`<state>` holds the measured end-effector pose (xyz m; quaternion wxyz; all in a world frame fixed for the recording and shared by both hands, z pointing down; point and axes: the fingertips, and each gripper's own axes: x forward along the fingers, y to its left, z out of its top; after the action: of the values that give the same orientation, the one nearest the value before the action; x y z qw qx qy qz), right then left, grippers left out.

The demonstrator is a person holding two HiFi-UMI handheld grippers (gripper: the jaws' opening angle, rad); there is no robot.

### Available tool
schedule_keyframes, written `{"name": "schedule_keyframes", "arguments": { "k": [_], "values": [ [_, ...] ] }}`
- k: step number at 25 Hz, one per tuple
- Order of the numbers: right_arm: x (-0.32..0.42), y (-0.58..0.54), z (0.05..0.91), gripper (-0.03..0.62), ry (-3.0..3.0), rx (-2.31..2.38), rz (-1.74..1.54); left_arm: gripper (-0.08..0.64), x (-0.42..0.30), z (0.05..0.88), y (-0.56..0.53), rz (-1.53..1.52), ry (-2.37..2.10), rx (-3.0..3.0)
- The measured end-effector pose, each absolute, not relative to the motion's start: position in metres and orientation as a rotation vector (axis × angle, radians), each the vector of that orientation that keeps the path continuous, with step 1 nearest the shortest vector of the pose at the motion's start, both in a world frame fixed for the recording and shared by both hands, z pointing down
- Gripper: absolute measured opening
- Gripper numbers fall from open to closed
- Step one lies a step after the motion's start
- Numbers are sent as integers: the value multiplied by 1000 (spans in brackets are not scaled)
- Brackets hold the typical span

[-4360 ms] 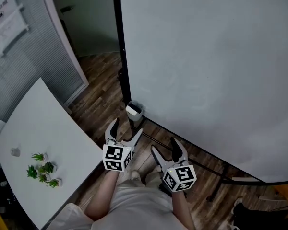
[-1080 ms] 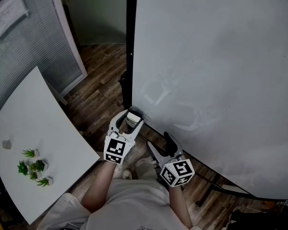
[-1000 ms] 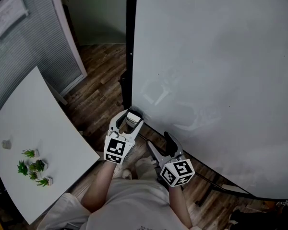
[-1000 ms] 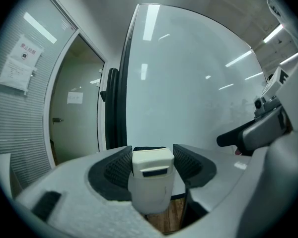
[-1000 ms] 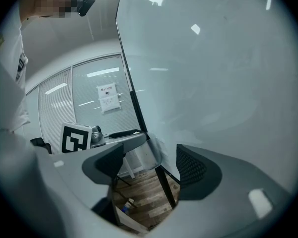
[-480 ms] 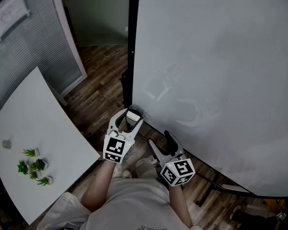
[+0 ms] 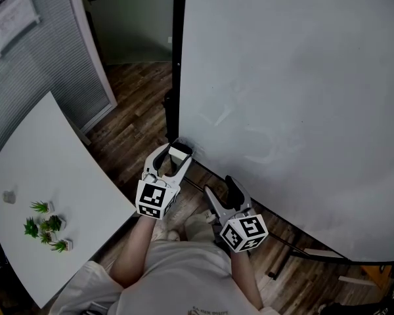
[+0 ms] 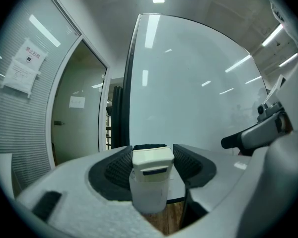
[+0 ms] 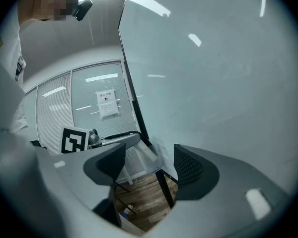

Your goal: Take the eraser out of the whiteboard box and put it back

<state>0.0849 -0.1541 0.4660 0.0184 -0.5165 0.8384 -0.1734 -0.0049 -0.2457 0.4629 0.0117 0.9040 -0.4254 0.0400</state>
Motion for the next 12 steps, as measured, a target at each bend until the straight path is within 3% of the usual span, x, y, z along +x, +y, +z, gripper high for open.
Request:
{"name": "schedule_keyframes", "arguments": {
  "k": [12],
  "values": [
    [82,-149,456,307,2590,-1599,-510,255,-10,441,-238,69,-1323,2841]
  ]
}}
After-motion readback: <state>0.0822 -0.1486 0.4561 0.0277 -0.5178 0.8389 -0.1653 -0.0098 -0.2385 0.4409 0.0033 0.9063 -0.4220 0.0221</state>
